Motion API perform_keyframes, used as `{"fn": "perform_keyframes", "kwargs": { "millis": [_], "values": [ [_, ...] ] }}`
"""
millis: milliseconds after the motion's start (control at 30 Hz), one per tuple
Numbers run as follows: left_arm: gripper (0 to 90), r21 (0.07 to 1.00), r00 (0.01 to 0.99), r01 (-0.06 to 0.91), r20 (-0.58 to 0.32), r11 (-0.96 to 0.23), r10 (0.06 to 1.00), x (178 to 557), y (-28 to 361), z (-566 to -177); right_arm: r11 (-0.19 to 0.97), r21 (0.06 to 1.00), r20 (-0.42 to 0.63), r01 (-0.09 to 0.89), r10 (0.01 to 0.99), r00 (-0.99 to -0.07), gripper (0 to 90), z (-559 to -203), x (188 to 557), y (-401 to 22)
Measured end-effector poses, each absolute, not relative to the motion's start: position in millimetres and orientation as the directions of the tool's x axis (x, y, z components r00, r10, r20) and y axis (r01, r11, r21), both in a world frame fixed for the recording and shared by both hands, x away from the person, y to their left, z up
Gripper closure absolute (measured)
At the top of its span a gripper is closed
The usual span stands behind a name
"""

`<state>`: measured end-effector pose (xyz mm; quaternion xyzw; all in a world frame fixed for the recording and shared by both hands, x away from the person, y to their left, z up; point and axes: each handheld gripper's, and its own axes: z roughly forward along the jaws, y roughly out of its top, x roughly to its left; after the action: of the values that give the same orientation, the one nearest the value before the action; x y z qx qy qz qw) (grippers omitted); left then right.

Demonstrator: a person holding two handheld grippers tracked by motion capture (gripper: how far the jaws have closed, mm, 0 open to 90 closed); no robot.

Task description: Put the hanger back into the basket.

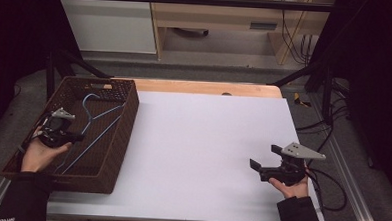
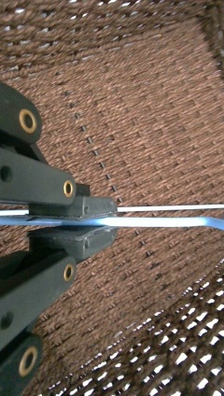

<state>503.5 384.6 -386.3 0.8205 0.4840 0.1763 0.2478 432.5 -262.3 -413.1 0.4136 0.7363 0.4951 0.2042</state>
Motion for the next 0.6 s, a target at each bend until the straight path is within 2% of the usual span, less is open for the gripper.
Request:
{"fn": "perform_keyframes", "kwargs": {
  "millis": [67,167,267,333,400,433,600],
  "values": [
    [82.7,0.567,0.472,0.716,0.039,-0.408,0.881,502,387,-387,0.164,0.898,0.113,0.407,0.810,-0.575,2.8,-413,432,-262],
    [73.4,0.575,0.464,0.713,0.040,-0.401,0.885,499,388,-385,0.163,0.898,0.114,0.408,0.811,-0.574,2.8,-413,432,-262],
    [62.5,0.638,0.445,0.679,0.035,-0.363,0.895,491,390,-375,0.170,0.898,0.106,0.405,0.810,-0.577,2.8,-412,432,-264],
    [60.7,0.659,0.439,0.668,0.026,-0.346,0.898,488,391,-372,0.167,0.899,0.108,0.406,0.811,-0.575,2.8,-412,432,-263],
    [52.2,0.702,0.436,0.639,0.006,-0.315,0.900,483,389,-365,0.162,0.900,0.111,0.405,0.812,-0.573,2.8,-412,432,-263],
    [52.2,0.719,0.439,0.623,0.004,-0.307,0.898,480,388,-362,0.162,0.900,0.111,0.405,0.812,-0.573,2.8,-412,432,-263],
    [39.5,0.800,0.466,0.532,-0.002,-0.279,0.885,465,371,-348,0.165,0.900,0.108,0.403,0.812,-0.574,2.8,-412,431,-264]
  ]
}}
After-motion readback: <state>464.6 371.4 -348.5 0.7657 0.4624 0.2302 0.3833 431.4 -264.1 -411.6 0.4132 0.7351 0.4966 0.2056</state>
